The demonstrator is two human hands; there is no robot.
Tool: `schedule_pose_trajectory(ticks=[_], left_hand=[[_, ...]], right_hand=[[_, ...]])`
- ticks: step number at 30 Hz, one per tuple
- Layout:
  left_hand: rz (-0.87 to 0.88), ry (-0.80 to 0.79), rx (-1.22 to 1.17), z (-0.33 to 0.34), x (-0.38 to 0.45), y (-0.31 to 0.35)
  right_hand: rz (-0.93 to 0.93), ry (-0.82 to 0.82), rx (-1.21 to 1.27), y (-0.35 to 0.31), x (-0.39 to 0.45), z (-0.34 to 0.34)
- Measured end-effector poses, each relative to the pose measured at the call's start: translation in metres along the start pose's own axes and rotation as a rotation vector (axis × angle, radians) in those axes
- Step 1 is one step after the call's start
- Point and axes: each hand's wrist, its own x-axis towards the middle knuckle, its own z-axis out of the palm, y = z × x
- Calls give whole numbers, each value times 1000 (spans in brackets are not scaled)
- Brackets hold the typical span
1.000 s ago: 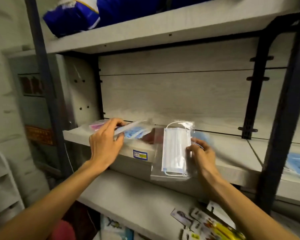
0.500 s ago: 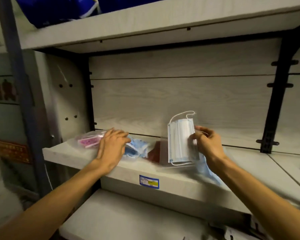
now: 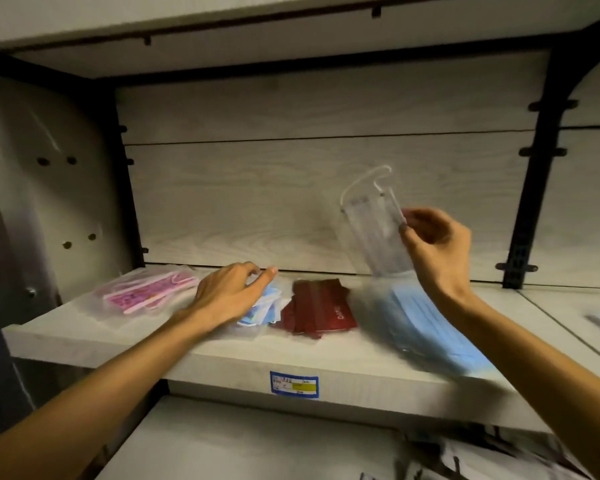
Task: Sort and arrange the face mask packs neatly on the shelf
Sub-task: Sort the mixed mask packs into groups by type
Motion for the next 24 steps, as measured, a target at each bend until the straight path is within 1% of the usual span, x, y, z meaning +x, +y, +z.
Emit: schedule_pose_trajectory(ticks=[2, 3, 5, 7, 10, 13, 16, 19, 24], left_hand=[[45, 13, -108, 3, 7, 14], [63, 11, -168, 6, 9, 22], [101, 33, -265, 12, 9, 38], [162, 71, -278, 17, 10, 50], [233, 64, -268, 22, 12, 63], [273, 42, -303, 28, 13, 71], [306, 35, -301, 35, 10, 78], [327, 23, -283, 35, 2, 83], [321, 86, -245, 24, -14, 73]], right_hand=[[-200, -4, -130, -6, -10, -14], [-265, -33, -194, -7, -16, -22], [-365, -90, -359, -3, -28, -36], [-436, -129, -540, 4, -39, -50], [-424, -206, -664, 7, -53, -70], [-376, -217, -669, 1, -63, -83], [-344, -176, -663, -9, -69, -91], [-317, -118, -590, -20, -75, -96], [-236, -46, -488, -35, -81, -78]])
